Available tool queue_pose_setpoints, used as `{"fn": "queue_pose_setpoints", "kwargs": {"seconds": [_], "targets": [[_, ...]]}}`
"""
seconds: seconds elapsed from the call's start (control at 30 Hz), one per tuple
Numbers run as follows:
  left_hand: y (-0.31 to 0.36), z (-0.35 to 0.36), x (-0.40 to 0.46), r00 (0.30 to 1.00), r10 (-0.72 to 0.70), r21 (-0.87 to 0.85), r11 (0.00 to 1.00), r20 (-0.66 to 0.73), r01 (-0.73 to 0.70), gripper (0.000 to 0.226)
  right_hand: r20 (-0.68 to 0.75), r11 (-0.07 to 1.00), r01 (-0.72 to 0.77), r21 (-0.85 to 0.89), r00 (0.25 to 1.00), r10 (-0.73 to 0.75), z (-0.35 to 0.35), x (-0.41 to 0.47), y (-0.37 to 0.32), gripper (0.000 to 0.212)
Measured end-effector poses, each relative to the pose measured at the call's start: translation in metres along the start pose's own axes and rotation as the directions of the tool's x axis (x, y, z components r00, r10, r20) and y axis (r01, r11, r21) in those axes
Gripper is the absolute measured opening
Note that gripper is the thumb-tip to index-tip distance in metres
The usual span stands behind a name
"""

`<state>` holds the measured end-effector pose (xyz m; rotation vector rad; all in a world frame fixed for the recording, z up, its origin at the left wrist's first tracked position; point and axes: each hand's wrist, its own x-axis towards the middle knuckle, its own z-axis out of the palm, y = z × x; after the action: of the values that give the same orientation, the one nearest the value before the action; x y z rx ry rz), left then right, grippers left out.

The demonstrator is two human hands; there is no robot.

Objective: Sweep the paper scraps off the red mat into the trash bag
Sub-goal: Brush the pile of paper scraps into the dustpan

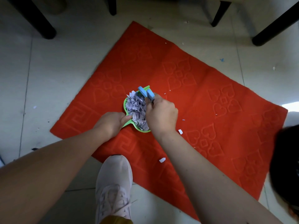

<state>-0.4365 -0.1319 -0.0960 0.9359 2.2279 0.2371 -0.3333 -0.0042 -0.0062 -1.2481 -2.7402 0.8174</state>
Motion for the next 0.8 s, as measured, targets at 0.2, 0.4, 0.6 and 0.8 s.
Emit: {"fn": "queue_pose_setpoints", "kwargs": {"seconds": [0.2,0.4,0.6,0.8], "targets": [[0.0,-0.002,-0.004,1.0,0.008,-0.001,1.0,0.015,-0.008,0.051,-0.049,0.968,-0.203,0.149,0.976,0.212,-0.016,0.012,0.01,0.031],[0.0,-0.003,-0.009,1.0,0.016,-0.029,0.999,0.001,-0.016,0.051,-0.04,0.834,-0.321,0.448,0.925,0.378,-0.025,0.023,0.03,0.029],[-0.01,0.001,-0.016,0.997,0.079,-0.035,0.996,-0.024,-0.08,0.052,0.124,0.556,-0.406,0.726,0.871,0.475,-0.046,0.016,0.049,0.011],[-0.017,-0.003,-0.025,0.994,0.11,0.016,0.994,-0.001,-0.11,0.049,0.088,0.518,-0.397,0.758,0.849,0.522,-0.058,-0.006,0.073,0.008]]}}
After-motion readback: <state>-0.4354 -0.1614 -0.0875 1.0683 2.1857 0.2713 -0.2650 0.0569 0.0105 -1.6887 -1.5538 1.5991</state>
